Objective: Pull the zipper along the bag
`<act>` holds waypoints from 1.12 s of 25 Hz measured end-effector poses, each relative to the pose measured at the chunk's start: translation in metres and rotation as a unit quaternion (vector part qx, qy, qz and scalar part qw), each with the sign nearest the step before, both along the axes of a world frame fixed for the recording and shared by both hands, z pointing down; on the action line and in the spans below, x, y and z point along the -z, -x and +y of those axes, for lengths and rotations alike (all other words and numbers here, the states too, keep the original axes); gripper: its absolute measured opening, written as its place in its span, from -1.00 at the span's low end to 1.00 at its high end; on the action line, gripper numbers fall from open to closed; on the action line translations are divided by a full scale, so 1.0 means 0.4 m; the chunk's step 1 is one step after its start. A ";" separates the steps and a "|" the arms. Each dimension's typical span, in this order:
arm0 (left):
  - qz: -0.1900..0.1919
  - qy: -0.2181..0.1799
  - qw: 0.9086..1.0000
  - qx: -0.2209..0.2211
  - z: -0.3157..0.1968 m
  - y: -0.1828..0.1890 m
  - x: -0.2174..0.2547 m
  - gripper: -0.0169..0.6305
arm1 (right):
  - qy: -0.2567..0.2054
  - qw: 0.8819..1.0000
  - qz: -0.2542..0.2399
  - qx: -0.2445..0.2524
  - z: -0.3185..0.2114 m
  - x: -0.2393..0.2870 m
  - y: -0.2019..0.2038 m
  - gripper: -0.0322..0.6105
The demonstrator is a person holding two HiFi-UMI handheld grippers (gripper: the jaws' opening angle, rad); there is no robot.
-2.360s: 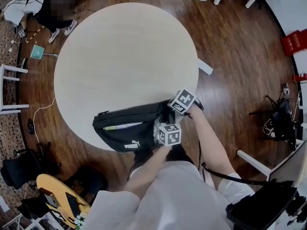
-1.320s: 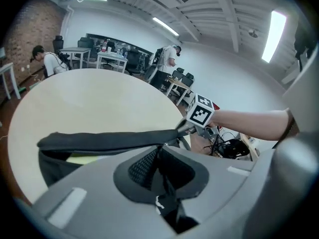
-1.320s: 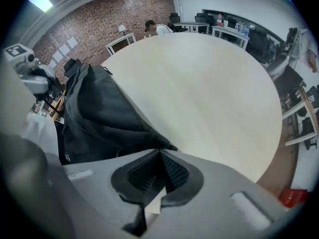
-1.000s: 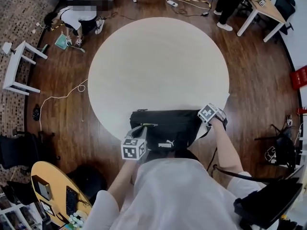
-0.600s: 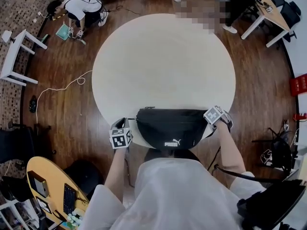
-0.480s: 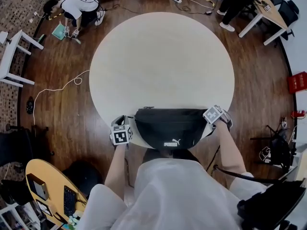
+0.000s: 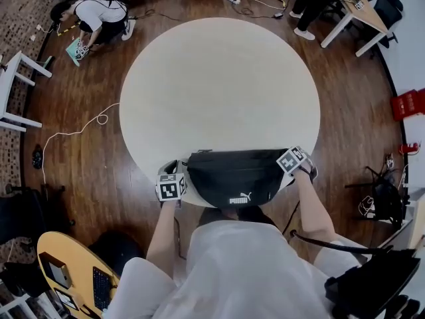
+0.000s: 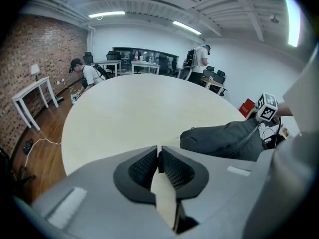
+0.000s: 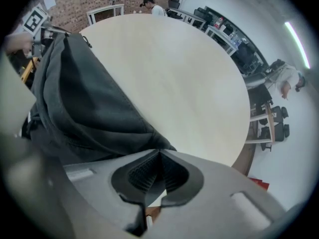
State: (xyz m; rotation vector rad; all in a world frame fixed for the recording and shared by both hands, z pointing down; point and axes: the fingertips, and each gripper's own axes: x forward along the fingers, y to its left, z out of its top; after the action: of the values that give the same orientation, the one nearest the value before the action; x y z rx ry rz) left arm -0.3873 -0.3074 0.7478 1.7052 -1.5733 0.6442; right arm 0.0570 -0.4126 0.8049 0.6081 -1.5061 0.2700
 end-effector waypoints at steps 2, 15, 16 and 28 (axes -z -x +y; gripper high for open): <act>0.004 -0.014 1.000 0.000 0.012 0.014 0.029 -0.81 | -0.032 0.999 -0.015 -0.014 -0.008 0.020 0.006 -0.93; 0.028 -0.184 0.983 -0.006 0.030 0.028 0.339 -0.90 | -0.255 0.906 -0.318 -0.110 -0.002 0.484 0.191 -0.93; 0.026 -0.200 0.979 -0.017 0.040 0.003 0.377 -0.90 | -0.268 0.896 -0.340 -0.099 0.027 0.529 0.215 -0.93; -0.046 -0.396 0.913 -0.089 0.404 -0.601 0.729 -0.90 | -0.354 0.759 -0.546 0.028 0.568 0.882 0.137 -0.93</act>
State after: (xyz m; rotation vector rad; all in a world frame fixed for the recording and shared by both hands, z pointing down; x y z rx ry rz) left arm -0.1469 -0.1460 0.4562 2.4517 -1.9076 0.1525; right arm 0.0022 -0.1854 0.4520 1.0977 -2.8207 -0.0517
